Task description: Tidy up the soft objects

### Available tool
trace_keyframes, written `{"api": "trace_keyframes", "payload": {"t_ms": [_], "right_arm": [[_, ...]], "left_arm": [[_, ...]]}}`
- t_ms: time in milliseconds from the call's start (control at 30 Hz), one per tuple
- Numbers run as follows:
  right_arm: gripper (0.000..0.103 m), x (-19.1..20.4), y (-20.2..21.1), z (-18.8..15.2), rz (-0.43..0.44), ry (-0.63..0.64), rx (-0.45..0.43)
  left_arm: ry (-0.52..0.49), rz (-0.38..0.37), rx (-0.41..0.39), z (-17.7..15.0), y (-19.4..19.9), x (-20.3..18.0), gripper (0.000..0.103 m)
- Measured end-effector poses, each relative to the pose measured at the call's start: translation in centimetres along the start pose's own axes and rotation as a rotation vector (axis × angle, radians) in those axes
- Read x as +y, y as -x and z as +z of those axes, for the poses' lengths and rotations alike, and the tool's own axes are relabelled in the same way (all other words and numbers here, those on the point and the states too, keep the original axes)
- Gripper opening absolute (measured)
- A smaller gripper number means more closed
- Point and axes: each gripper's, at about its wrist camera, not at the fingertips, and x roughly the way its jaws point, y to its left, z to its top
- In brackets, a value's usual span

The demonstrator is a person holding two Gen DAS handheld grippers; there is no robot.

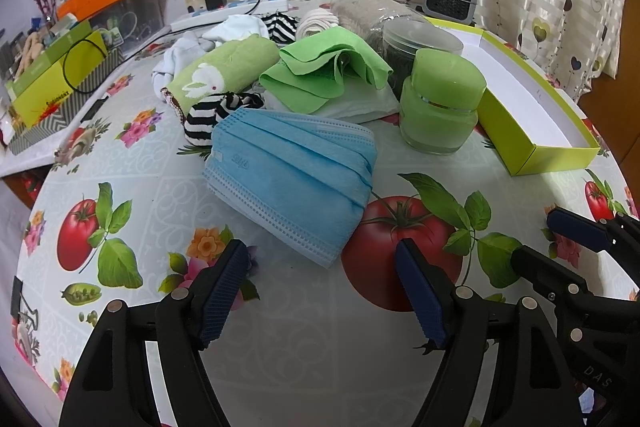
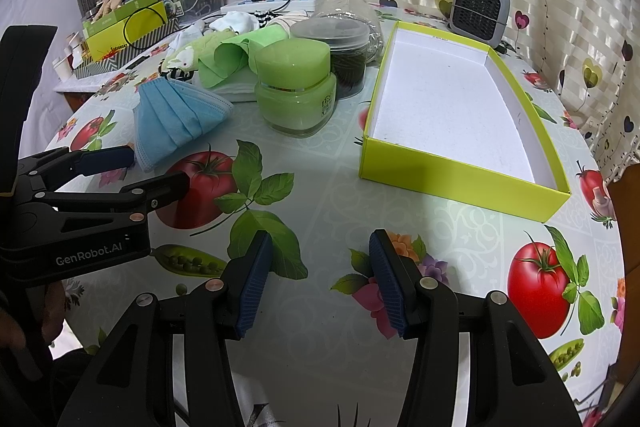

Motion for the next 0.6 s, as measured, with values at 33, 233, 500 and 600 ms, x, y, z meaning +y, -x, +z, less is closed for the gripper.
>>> {"api": "trace_keyframes", "payload": {"t_ms": [33, 233, 500, 600], "right_arm": [[0.051, 0.0, -0.02, -0.01, 0.0, 0.001, 0.0], [0.051, -0.11, -0.04, -0.05, 0.002, -0.004, -0.001], [0.051, -0.1, -0.03, -0.16, 0.005, 0.008, 0.005], [0.052, 0.11, 0.07, -0.09, 0.017, 0.014, 0.018]], "left_arm": [[-0.002, -0.001, -0.002, 0.01, -0.01, 0.02, 0.077], [-0.005, -0.002, -0.003, 0.02, -0.02, -0.07, 0.077], [-0.012, -0.007, -0.001, 0.04, 0.14, -0.34, 0.077], [-0.01, -0.008, 0.003, -0.1, 0.4, -0.26, 0.077]]}}
